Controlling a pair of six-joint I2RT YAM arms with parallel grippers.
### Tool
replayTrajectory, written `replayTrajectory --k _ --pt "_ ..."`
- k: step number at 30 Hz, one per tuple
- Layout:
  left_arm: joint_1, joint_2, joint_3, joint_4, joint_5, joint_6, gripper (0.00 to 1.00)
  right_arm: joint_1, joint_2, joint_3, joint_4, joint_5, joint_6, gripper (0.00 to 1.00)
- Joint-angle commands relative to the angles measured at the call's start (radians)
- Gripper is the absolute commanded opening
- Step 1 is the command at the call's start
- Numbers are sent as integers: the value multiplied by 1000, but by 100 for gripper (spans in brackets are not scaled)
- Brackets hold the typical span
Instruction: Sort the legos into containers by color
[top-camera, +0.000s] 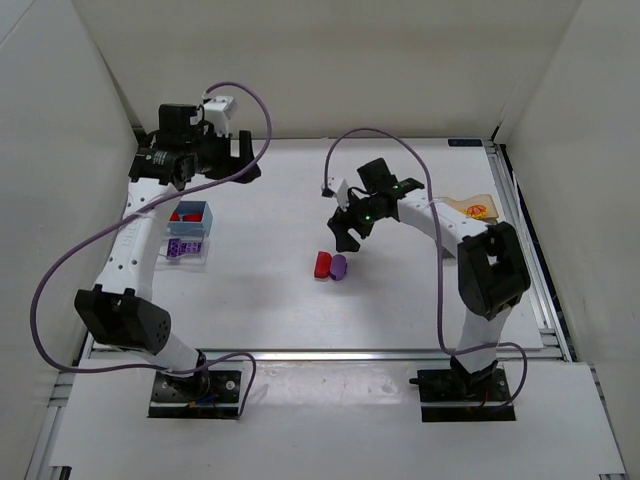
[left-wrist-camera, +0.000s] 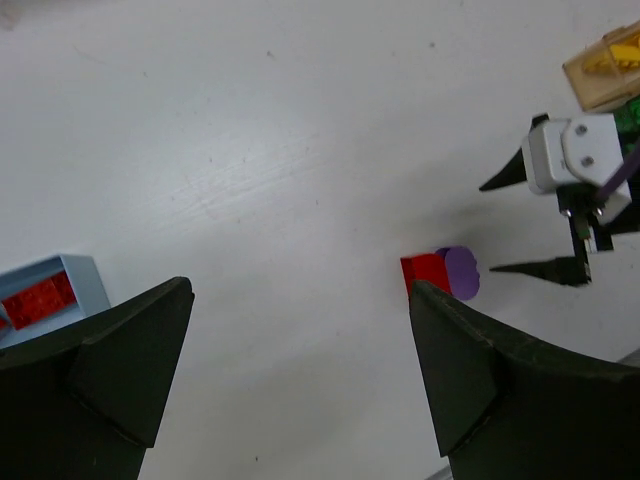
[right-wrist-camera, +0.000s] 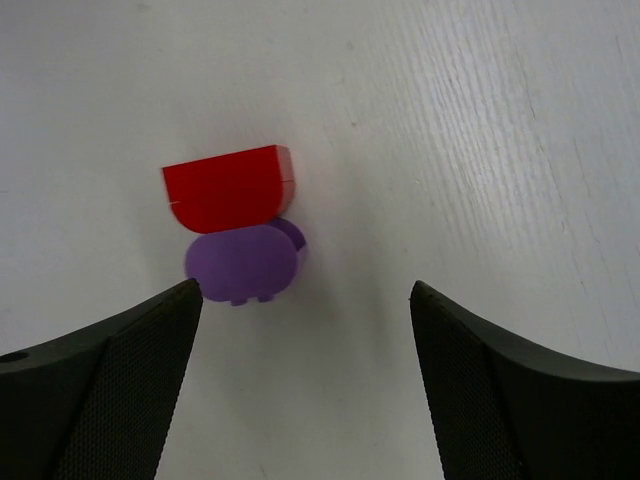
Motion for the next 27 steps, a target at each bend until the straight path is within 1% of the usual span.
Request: replayTrajectory --k 1,6,12,18,27 --pt "30 -84 -29 -57 82 40 99 9 25 -16 115 141 -6 89" --pt "71 -86 -60 -66 117 68 99 59 30 -73 118 167 -81 93" --pt "97 -73 -75 -77 137 90 99 82 24 -84 78 89 -119 97" --pt "99 -66 -89 -80 147 94 99 110 19 -90 31 30 -137 98" --pt "99 -55 -86 -82 150 88 99 147 57 -87 11 1 -147 99"
